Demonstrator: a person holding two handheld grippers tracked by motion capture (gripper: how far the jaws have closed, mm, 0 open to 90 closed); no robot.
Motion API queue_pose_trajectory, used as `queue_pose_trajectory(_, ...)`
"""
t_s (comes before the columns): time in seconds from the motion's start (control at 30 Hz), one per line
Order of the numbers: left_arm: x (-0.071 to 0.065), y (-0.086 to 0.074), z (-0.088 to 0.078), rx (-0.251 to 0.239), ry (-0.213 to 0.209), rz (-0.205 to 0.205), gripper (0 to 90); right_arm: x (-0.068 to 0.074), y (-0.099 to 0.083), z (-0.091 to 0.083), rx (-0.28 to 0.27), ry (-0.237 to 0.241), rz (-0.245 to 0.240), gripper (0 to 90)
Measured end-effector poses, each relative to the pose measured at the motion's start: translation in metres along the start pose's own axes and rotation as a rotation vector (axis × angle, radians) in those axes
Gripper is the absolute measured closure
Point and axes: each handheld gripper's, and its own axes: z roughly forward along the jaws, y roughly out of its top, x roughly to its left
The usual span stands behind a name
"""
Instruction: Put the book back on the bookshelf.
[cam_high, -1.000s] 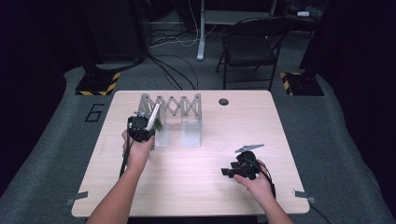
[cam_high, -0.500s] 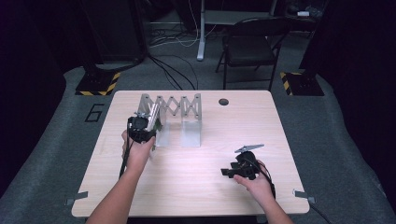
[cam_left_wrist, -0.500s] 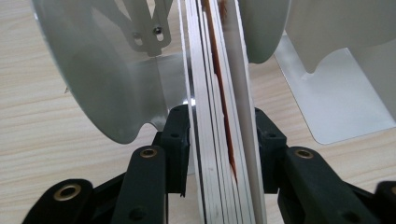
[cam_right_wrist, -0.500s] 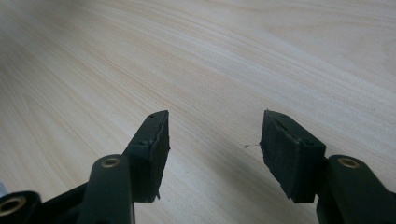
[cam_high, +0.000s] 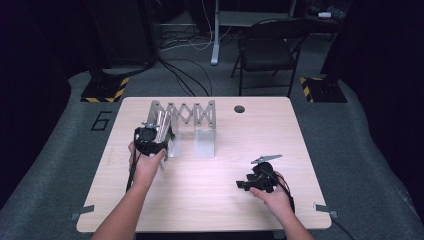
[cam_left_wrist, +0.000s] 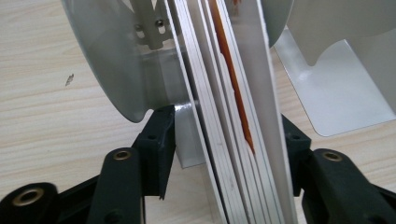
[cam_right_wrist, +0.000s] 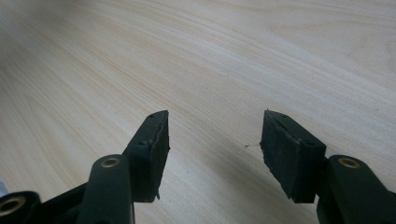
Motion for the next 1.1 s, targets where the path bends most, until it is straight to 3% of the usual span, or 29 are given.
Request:
queue_pose_trajectory(0.4,0.0,-0.003,-0.003,-0.009,0.005,0.0,44.9,0.0,0.0,0.0,0.004,0.001,0.001,41.8)
queue_pose_trajectory(0.77,-0.001,-0.005,-0.01,-0.007,-0.028,-0.004,44.4,0.0,0.002,0.004,0.017,0.008,-0.007,41.8)
queue_pose_trajectory(1.1,0.0,-0.01,-0.023,-0.037,-0.05,0.007,44.7,-0.002,0.004,0.007,0.012,0.013,-0.005,41.7)
